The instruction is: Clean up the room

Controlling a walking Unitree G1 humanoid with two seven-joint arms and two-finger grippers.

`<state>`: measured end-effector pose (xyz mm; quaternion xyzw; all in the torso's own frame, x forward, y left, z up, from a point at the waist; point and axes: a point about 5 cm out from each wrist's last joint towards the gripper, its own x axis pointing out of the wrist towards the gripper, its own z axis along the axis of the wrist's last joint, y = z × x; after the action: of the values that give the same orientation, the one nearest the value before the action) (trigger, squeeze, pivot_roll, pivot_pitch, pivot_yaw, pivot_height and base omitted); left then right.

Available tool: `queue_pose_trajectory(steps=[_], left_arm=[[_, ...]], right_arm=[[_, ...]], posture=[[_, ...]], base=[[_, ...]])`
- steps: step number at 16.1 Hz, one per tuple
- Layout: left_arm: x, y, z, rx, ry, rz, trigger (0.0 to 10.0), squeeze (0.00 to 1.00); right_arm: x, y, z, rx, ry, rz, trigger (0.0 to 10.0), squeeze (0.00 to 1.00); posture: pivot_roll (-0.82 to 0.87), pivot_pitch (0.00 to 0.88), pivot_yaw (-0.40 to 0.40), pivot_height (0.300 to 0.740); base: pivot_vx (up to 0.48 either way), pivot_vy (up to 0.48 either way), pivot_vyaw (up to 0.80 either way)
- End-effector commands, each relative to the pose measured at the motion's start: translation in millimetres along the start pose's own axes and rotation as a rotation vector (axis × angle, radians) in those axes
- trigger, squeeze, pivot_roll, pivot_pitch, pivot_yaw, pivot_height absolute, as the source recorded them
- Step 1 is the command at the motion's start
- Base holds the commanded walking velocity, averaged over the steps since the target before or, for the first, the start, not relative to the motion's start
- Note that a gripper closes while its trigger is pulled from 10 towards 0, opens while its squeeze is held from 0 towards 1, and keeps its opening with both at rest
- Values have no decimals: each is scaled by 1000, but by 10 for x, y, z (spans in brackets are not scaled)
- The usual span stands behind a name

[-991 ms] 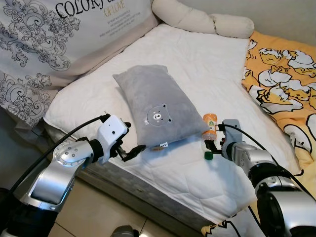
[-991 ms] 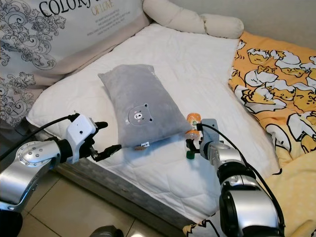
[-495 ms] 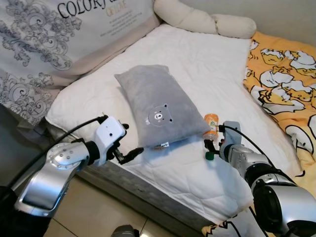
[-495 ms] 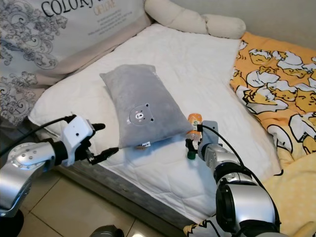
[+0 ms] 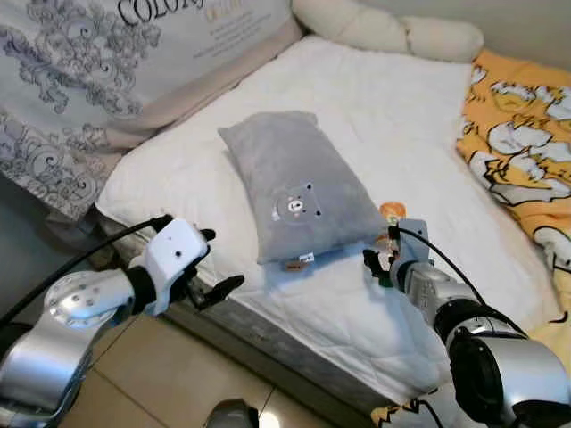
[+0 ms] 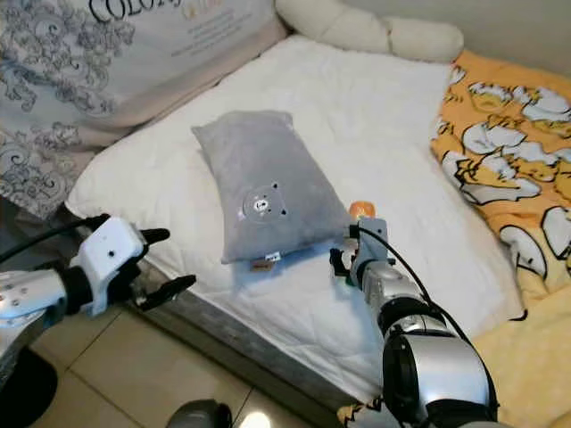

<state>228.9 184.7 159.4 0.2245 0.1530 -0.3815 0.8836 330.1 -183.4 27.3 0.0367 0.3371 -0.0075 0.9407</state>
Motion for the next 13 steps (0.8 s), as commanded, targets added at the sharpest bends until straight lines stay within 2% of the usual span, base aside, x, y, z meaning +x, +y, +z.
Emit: queue_pose_trajectory(steps=[1,4,6,7,8,9,13], left_arm=[[-60,14,41,8,-2,9,10000,0],[-144,-32,73,-7,7,10,10000,0],[-174,-38,65,-8,19,8,10000,0],[-182,-33,59,-8,23,10,10000,0],[-188,-22,58,-9,27,14,10000,0],[-191,-13,60,-10,28,18,10000,0],[-208,-35,30,-19,37,14,10000,0]], right_arm=[[-1,-18,-12,10,-7,-21,10000,0],[4,21,20,11,-44,-32,10000,0],[4,11,-4,-8,-26,-49,10000,0],[2,-8,-19,2,-16,-59,8902,0],[1,-26,-22,26,-13,-68,3176,0],[0,-33,-15,49,-16,-69,0,0],[-3,-61,6,89,-23,-76,0,0]], posture=[[354,99,25,740],[375,111,30,740],[386,118,30,740],[390,115,28,740],[394,111,25,740],[397,108,23,740],[397,64,5,740]], base=[[0,0,0],[0,0,0],[0,0,0],[0,0,0],[0,0,0],[0,0,0],[0,0,0]])
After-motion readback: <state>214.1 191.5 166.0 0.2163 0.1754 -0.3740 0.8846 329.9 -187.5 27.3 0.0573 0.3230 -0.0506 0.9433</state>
